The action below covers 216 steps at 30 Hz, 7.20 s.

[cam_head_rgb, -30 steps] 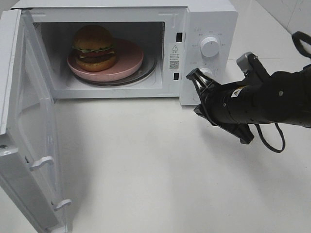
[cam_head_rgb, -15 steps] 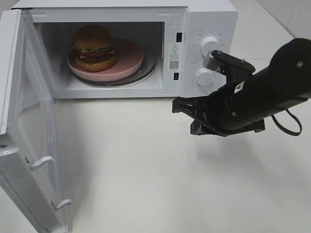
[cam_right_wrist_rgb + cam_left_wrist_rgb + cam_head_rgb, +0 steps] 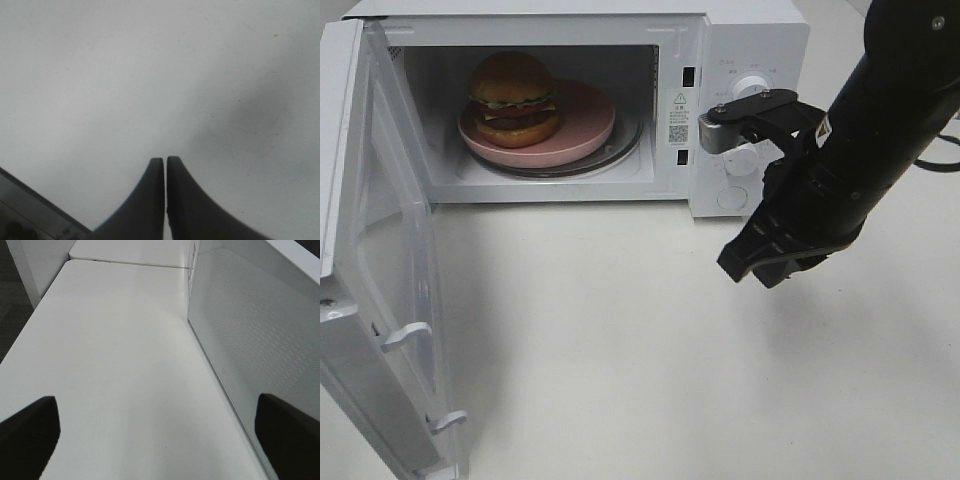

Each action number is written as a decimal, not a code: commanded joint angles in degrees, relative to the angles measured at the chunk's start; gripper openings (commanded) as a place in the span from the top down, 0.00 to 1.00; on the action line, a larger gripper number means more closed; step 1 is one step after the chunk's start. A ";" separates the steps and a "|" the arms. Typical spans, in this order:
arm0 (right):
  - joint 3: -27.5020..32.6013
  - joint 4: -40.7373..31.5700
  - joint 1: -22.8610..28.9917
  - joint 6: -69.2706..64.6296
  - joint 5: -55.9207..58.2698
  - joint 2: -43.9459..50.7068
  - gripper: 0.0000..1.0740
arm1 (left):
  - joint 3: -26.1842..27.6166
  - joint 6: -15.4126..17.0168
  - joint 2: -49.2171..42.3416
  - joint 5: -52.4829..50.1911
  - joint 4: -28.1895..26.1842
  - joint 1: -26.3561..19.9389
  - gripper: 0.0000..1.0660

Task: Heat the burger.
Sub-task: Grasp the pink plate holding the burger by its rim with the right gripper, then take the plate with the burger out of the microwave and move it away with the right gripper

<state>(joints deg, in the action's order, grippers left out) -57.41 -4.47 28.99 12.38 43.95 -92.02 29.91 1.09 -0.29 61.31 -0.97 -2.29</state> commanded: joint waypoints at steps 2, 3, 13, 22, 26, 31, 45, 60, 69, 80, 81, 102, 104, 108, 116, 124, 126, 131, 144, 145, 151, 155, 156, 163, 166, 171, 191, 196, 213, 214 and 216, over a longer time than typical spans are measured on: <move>-2.52 1.20 -0.34 10.54 5.84 0.23 0.95 | -0.23 -0.11 -1.03 -0.06 -0.17 0.06 0.08; -3.67 1.20 -0.34 16.33 7.79 0.23 0.95 | -0.23 -0.11 -1.03 -0.06 -0.17 0.06 0.08; -5.73 1.09 -0.34 50.42 9.45 0.23 0.93 | -0.23 -0.11 -1.03 -0.06 -0.17 0.06 0.08; -5.73 1.26 -0.11 70.87 4.07 0.23 0.90 | -0.23 -0.11 -1.03 -0.06 -0.17 0.06 0.08; -5.73 2.29 0.11 70.70 1.03 0.23 0.86 | -0.23 -0.11 -1.03 -0.06 -0.17 0.06 0.08; -5.73 2.75 1.78 68.64 -1.26 0.23 0.78 | -0.23 -0.11 -1.03 -0.06 -0.17 0.06 0.08; -5.73 14.04 7.91 53.40 -13.18 -0.52 0.09 | -0.23 -0.11 -1.03 -0.06 -0.17 0.06 0.08; -9.68 20.57 11.17 47.38 -16.79 -5.39 0.12 | -0.23 -0.11 -1.03 -0.06 -0.17 0.06 0.08; -14.90 20.68 11.17 43.83 -17.07 -10.71 0.14 | -0.23 -0.11 -1.03 -0.06 -0.17 0.06 0.08; -20.05 21.14 11.17 43.26 -17.53 -16.73 0.16 | -0.23 -0.11 -1.03 -0.06 -0.17 0.06 0.08; -20.05 21.14 11.17 43.26 -17.53 -16.73 0.16 | -0.23 -0.11 -1.03 -0.06 -0.17 0.06 0.08; -32.83 20.11 11.86 42.63 -20.00 -29.34 0.20 | -0.23 -0.11 -1.03 -0.06 -0.17 0.06 0.08; -33.58 20.17 11.86 42.40 -19.94 -30.02 0.20 | -0.23 -0.11 -1.03 -0.06 -0.17 0.06 0.08; -37.01 20.17 12.32 42.00 -19.94 -33.29 0.21 | -0.23 -0.11 -1.03 -0.06 -0.17 0.06 0.08; -42.69 20.11 12.32 40.62 -18.16 -37.47 0.23 | -0.23 -0.11 -1.03 -0.06 -0.17 0.06 0.08; -47.96 20.28 12.32 39.08 -17.07 -40.51 0.25 | -0.23 -0.11 -1.03 -0.06 -0.17 0.06 0.08; -49.45 20.28 12.32 39.08 -17.07 -41.54 0.25 | -0.23 -0.11 -1.03 -0.06 -0.17 0.06 0.08; -53.06 20.28 12.32 39.08 -17.07 -44.23 0.25 | -0.23 -0.11 -1.03 -0.06 -0.17 0.06 0.08; -58.38 21.37 10.37 36.96 -17.07 -47.44 0.26 | -0.23 -0.11 -1.03 -0.06 -0.17 0.06 0.08; -58.38 21.54 10.31 36.96 -17.30 -47.67 0.26 | -0.23 -0.11 -1.03 -0.06 -0.17 0.06 0.08; -58.44 21.54 9.51 36.90 -17.25 -48.53 0.26 | -0.23 -0.11 -1.03 -0.06 -0.17 0.06 0.08; -59.70 21.66 9.17 36.84 -17.07 -50.02 0.26 | -0.23 -0.11 -1.03 -0.06 -0.17 0.06 0.08; -59.70 21.66 9.17 36.84 -17.07 -50.02 0.26 | -0.23 -0.11 -1.03 -0.06 -0.17 0.06 0.08; -61.76 19.94 9.17 36.50 -17.19 -51.34 0.32 | -0.23 -0.11 -1.03 -0.06 -0.17 0.06 0.08; -61.76 19.77 9.17 34.43 -17.19 -51.34 0.45 | -0.23 -0.11 -1.03 -0.06 -0.17 0.06 0.08; -61.76 19.60 9.17 34.32 -16.27 -51.34 0.77 | -0.23 -0.11 -1.03 -0.06 -0.17 0.06 0.08; -57.75 15.58 10.54 44.23 -9.91 -47.67 1.00 | -0.23 -0.11 -1.03 -0.06 -0.11 0.06 0.08; -51.05 15.76 10.54 48.13 -14.44 -43.89 1.00 | -0.23 -0.11 -1.03 -0.06 -0.11 0.06 0.08; -27.33 15.76 11.86 54.89 -31.34 -29.74 1.00 | -0.23 -0.11 -1.03 -0.06 -0.11 0.06 0.08; -26.13 15.70 11.86 54.95 -31.91 -29.11 1.00 | -0.23 -0.11 -1.03 -0.06 -0.11 0.06 0.08; -24.24 15.70 12.38 54.95 -32.95 -28.13 1.00 | -0.23 -0.11 -1.03 -0.06 -0.11 0.06 0.08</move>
<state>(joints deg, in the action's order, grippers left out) -81.47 11.06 41.14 66.75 15.24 -121.81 29.91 1.09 -0.29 61.31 -0.97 -2.29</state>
